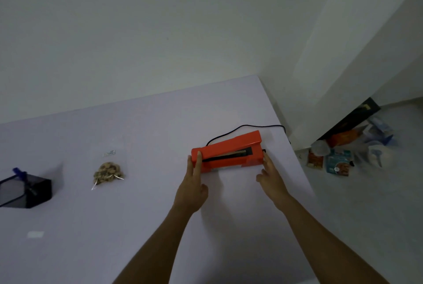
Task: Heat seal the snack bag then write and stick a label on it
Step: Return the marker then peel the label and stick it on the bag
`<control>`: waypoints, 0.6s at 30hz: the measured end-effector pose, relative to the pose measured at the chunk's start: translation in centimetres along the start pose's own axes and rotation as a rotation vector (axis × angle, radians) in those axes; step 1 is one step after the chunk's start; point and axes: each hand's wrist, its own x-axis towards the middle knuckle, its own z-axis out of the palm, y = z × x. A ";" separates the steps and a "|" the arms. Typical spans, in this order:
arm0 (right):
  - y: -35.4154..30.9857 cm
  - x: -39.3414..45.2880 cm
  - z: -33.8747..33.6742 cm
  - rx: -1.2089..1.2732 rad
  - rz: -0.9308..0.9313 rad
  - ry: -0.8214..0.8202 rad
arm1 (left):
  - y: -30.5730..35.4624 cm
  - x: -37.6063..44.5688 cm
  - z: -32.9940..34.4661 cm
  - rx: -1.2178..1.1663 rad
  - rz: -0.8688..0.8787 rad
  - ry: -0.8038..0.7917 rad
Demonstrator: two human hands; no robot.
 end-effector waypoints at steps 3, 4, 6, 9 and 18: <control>0.1 0.4 0.4 -0.011 0.010 0.005 | -0.1 0.1 0.0 -0.008 -0.017 0.006; -0.1 0.6 0.7 -0.018 0.004 -0.006 | -0.4 0.2 -0.2 -0.008 -0.022 0.013; -1.0 1.4 1.6 -0.035 -0.009 -0.035 | -1.1 0.7 -1.0 -0.006 -0.038 0.037; -3.0 3.1 3.6 -0.050 -0.015 -0.085 | -2.5 1.9 -2.8 -0.009 -0.087 0.078; -9.8 8.7 11.1 -0.133 -0.042 -0.268 | -9.0 6.3 -9.7 0.025 -0.152 0.150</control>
